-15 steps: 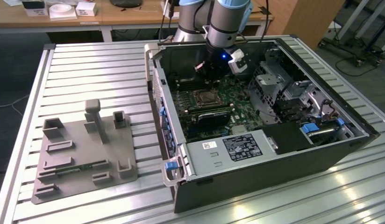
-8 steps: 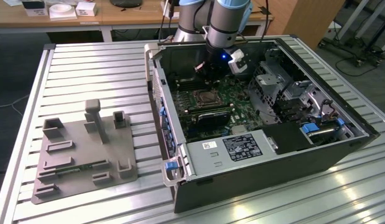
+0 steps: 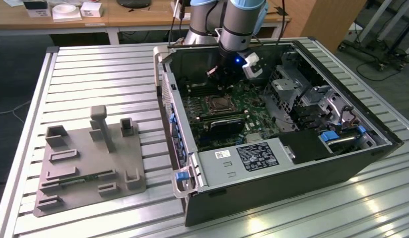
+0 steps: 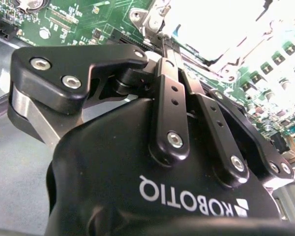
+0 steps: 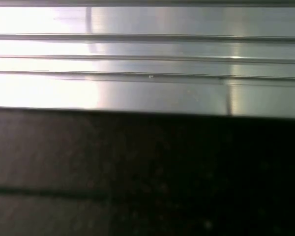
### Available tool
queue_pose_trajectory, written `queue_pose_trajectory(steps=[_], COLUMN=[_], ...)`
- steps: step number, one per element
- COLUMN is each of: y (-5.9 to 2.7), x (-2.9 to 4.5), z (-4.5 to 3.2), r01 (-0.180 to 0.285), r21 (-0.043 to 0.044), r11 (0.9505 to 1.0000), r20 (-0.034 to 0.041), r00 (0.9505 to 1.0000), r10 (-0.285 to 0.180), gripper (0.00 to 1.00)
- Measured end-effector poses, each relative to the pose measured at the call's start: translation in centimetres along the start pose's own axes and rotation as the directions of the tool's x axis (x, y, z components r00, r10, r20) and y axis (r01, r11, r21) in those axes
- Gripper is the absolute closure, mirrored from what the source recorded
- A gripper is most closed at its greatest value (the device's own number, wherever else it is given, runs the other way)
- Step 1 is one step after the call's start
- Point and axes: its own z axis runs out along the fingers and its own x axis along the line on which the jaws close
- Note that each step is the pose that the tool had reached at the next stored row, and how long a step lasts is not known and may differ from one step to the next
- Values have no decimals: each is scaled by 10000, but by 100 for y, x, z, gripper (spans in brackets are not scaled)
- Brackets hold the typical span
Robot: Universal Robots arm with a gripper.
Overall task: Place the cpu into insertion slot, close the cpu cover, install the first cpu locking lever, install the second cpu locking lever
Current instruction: 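Install the first cpu locking lever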
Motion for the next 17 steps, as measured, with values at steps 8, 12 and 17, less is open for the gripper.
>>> queue_pose_trajectory(steps=[8,12,17], y=[5,6,6], x=[-2,-2,1], z=[-59,-76,-95], r01=[0,0,1], r21=[-12,-13,-11], r11=[10000,10000,10000], r20=[7,7,5], r00=[10000,10000,10000], r10=[0,0,-1], gripper=[90,90,90])
